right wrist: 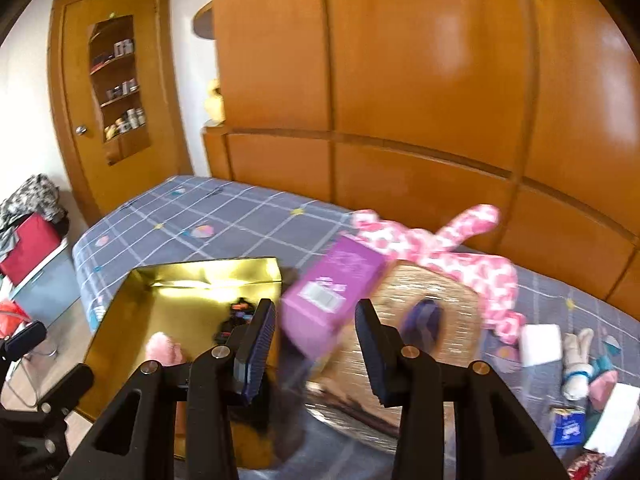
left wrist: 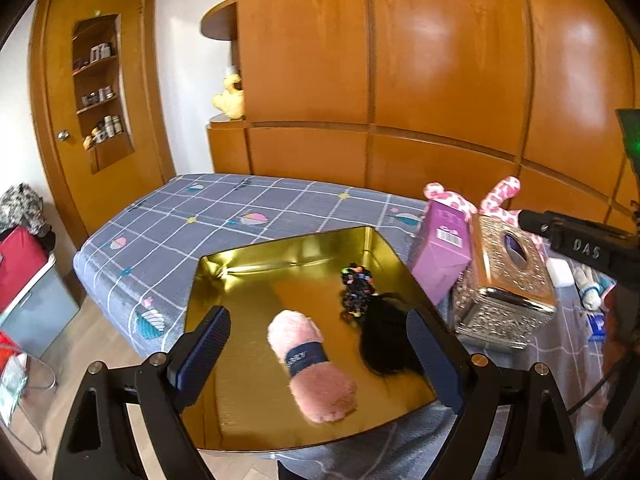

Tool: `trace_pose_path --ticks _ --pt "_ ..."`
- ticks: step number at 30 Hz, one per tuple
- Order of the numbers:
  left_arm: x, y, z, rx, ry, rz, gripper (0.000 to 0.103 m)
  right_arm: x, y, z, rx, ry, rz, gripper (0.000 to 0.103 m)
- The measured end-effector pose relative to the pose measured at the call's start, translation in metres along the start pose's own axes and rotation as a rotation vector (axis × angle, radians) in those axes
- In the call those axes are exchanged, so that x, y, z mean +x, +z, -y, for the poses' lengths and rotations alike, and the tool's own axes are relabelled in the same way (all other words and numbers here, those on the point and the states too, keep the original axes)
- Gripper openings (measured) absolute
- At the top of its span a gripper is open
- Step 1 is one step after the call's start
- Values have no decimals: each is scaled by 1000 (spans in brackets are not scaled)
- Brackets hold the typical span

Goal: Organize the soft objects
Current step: 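Lower the black-haired doll into the gold tray and open the right gripper, then move the left gripper back to the pile and grasp the white foam block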

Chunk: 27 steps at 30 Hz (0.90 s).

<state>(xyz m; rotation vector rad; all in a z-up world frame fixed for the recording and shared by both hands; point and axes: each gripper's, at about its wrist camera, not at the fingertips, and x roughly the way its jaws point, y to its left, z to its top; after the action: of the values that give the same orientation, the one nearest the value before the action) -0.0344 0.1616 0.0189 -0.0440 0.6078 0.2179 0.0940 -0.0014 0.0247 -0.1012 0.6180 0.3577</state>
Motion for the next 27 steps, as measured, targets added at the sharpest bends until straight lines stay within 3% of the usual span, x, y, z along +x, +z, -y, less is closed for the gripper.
trace_pose_path --ticks 15,27 --pt "-9 11 95 215 -149 25 90 -46 -37 160 157 -286 4 41" --pt "-20 12 194 385 -374 17 90 -76 -83 296 332 -553 -20 41"
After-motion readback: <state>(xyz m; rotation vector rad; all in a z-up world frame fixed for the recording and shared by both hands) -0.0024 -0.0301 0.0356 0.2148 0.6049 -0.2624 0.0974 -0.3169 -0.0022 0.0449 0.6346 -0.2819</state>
